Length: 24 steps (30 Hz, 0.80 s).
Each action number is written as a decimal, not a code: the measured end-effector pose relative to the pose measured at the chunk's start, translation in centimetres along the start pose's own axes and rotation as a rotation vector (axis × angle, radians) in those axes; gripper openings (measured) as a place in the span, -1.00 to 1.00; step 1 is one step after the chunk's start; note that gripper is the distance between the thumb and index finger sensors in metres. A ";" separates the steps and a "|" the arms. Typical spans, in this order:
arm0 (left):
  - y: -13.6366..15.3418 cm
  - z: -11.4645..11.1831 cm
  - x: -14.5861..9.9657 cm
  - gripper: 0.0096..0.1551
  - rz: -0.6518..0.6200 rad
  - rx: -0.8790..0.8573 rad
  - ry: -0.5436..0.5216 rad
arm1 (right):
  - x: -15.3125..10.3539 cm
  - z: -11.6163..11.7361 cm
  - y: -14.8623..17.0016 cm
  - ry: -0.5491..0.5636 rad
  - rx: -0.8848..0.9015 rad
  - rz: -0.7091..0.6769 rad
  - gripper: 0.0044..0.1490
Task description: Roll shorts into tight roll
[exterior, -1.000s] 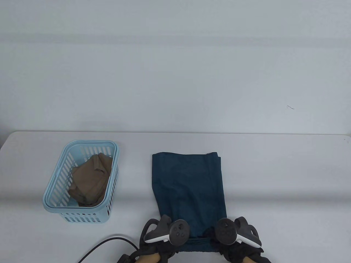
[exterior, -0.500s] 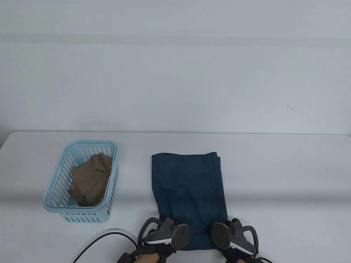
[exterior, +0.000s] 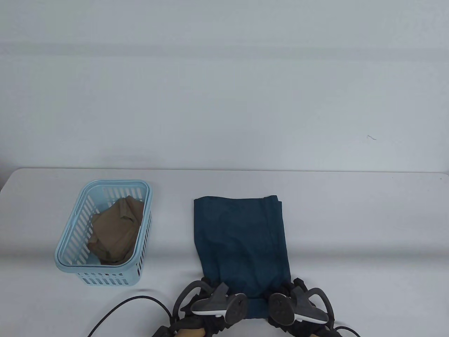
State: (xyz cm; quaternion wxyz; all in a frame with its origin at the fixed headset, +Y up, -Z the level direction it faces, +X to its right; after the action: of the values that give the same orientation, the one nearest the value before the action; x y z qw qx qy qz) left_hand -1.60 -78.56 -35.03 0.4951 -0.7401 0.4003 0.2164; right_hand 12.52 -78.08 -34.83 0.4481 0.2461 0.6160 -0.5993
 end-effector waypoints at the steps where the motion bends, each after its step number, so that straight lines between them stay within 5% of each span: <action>1: 0.4 0.1 -0.1 -0.19 0.003 -0.054 0.003 | 0.0 0.0 0.3 -0.006 0.036 -0.005 -0.16; 9: 1.6 0.1 -0.4 -0.35 -0.004 -0.391 -0.045 | 0.1 1.1 3.0 -0.055 0.494 0.066 -0.31; 15: 1.2 1.3 0.1 -0.45 0.088 -0.166 -0.112 | 0.5 0.7 2.9 -0.017 0.336 0.135 -0.37; 18: -0.3 3.6 -1.0 -0.44 -0.024 -0.103 -0.276 | 0.6 0.6 2.9 -0.001 0.309 0.166 -0.38; 20: -1.8 3.6 -1.5 -0.52 -0.128 -0.095 -0.235 | 0.5 0.5 2.9 0.021 0.275 0.195 -0.39; 24: -1.9 2.4 -1.5 -0.37 -0.087 -0.021 -0.192 | 0.1 0.1 3.2 0.055 0.270 0.221 -0.39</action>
State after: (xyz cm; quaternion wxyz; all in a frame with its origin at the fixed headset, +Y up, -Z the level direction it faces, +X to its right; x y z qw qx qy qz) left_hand -0.77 -75.50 -33.86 0.5323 -0.7377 0.3163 0.2691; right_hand 15.17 -77.68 -36.57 0.4571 0.3865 0.5109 -0.6170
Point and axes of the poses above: the tracker on the back of each hand, its own y axis roughly to the little-finger side, its own x axis roughly from the wrist to the fingertips, z = x × y, the point moved 5 cm from there along x, roughly from the wrist to the fingertips, and after that the axes turned 12 degrees about -x, right-handed, at the moved point
